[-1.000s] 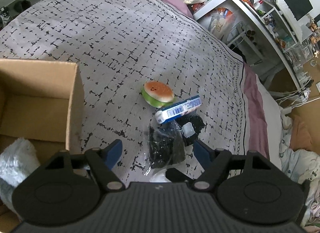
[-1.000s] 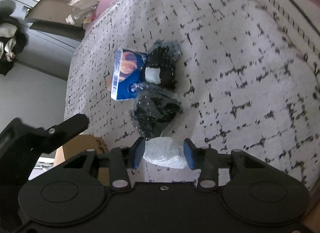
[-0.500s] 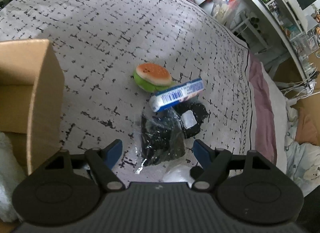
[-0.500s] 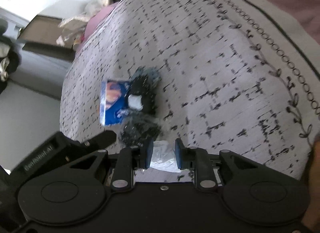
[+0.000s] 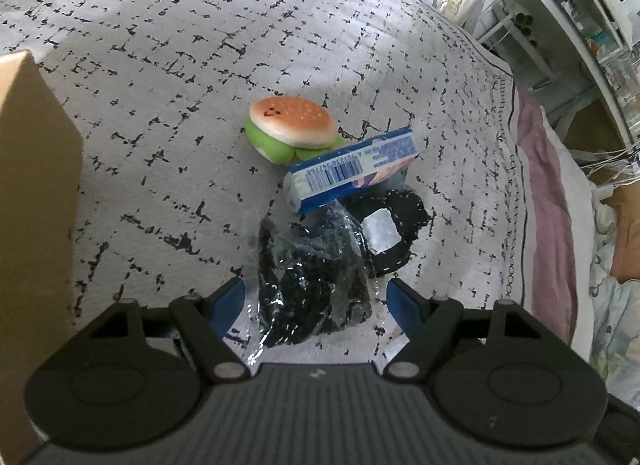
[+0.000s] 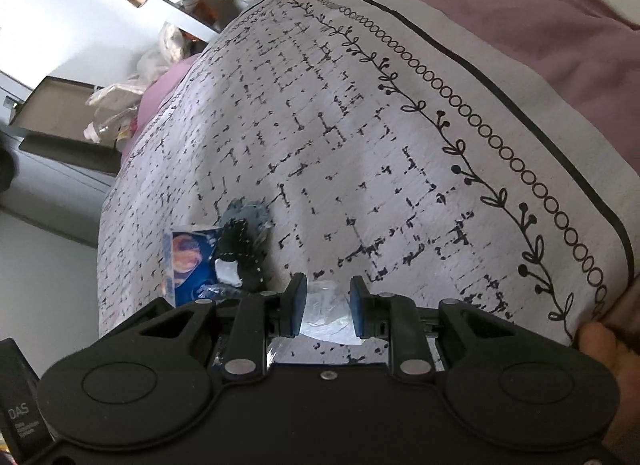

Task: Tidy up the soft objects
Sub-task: 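Grasp the clear plastic bag with the right gripper while the left gripper grasps the black bag, then carry the black bag with the left gripper and clear bag with the right gripper to the box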

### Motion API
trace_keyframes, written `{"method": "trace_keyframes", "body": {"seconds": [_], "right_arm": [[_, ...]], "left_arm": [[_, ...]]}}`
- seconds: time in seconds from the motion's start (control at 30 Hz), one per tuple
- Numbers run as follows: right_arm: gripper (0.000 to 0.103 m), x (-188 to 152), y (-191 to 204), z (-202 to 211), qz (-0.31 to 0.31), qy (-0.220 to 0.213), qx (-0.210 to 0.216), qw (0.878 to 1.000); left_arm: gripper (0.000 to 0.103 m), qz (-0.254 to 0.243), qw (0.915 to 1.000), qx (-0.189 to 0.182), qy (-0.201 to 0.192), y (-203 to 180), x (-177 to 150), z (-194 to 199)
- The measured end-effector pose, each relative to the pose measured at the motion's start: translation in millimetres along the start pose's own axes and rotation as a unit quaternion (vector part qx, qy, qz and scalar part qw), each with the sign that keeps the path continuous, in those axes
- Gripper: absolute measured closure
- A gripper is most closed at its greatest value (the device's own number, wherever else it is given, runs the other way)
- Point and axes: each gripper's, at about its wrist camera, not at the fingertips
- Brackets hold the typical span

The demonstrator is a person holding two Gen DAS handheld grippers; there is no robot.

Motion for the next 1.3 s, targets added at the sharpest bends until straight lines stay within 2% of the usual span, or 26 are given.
{"method": "trace_keyframes", "body": {"seconds": [0.1, 0.17, 0.23, 0.27, 0.6, 0.63, 0.67, 1.1, 1.3], "right_arm": [[0.073, 2, -2, -2, -0.006, -0.001, -0.006, 1.000], [0.054, 2, -4, -4, -0.008, 0.004, -0.014, 1.000], [0.043, 0, -4, -7, -0.008, 0.011, -0.021, 1.000], [0.042, -1, -3, -8, -0.005, 0.013, -0.020, 1.000], [0.042, -6, 7, -14, 0.027, 0.007, -0.012, 1.000], [0.046, -6, 7, -15, 0.026, 0.007, -0.008, 1.000], [0.056, -5, 6, -15, 0.023, 0.008, -0.002, 1.000], [0.058, -6, 14, 14, 0.042, -0.018, 0.031, 0.998], [0.058, -12, 18, 32, 0.077, -0.033, 0.034, 0.996]], "left_arm": [[0.029, -0.003, 1.0000, 0.002, -0.004, -1, 0, -4], [0.045, -0.003, 0.9999, 0.010, -0.005, -1, 1, -5], [0.052, -0.003, 1.0000, 0.006, -0.006, 0, 2, -4], [0.054, -0.006, 1.0000, 0.004, -0.006, -1, 2, -4], [0.060, 0.001, 0.9999, -0.009, -0.010, 3, 0, 3], [0.061, 0.000, 0.9999, -0.011, -0.009, 3, -1, 4], [0.061, -0.001, 0.9999, -0.012, -0.009, 3, -1, 5], [0.063, 0.002, 0.9989, -0.018, -0.043, 7, -8, 52], [0.063, -0.002, 0.9981, -0.016, -0.059, 11, -13, 82]]}}
Point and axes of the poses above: each gripper's, at about its wrist camera, not at the fingertips, and z roughly against the way its jaws point, y to its left, x to its top, and after that the axes turned 4 degrees about -y, right-handed
